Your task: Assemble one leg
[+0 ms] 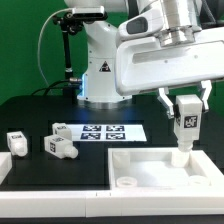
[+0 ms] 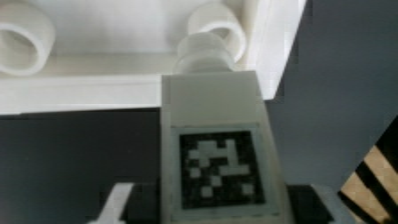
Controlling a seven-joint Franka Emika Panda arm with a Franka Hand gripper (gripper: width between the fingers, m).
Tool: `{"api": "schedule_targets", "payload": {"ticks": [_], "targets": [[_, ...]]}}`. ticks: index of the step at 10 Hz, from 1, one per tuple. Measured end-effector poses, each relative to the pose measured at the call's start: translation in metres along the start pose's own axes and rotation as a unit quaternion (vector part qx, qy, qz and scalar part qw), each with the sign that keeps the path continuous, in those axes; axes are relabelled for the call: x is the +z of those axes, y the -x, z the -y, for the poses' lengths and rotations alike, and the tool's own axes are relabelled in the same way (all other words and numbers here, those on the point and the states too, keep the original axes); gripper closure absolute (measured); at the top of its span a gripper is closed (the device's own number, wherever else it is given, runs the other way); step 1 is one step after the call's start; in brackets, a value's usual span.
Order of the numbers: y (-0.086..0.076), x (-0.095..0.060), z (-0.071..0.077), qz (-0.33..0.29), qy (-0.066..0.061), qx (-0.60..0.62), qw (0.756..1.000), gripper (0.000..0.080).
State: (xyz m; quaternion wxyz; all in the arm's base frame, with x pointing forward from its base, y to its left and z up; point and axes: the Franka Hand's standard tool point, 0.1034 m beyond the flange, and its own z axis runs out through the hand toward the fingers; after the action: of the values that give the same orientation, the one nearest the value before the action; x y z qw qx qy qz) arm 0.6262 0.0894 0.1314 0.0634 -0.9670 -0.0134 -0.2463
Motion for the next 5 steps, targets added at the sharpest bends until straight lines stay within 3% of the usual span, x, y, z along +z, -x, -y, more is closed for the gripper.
{"api": "schedule_targets", "payload": {"ticks": [1, 5], "targets": [[-0.004, 0.007, 0.001, -0.054, 0.006, -0.008, 0.998, 0.0512], [-0.012, 0.034, -0.001, -0.071, 0.009, -0.029, 0.997, 0.0512]]}}
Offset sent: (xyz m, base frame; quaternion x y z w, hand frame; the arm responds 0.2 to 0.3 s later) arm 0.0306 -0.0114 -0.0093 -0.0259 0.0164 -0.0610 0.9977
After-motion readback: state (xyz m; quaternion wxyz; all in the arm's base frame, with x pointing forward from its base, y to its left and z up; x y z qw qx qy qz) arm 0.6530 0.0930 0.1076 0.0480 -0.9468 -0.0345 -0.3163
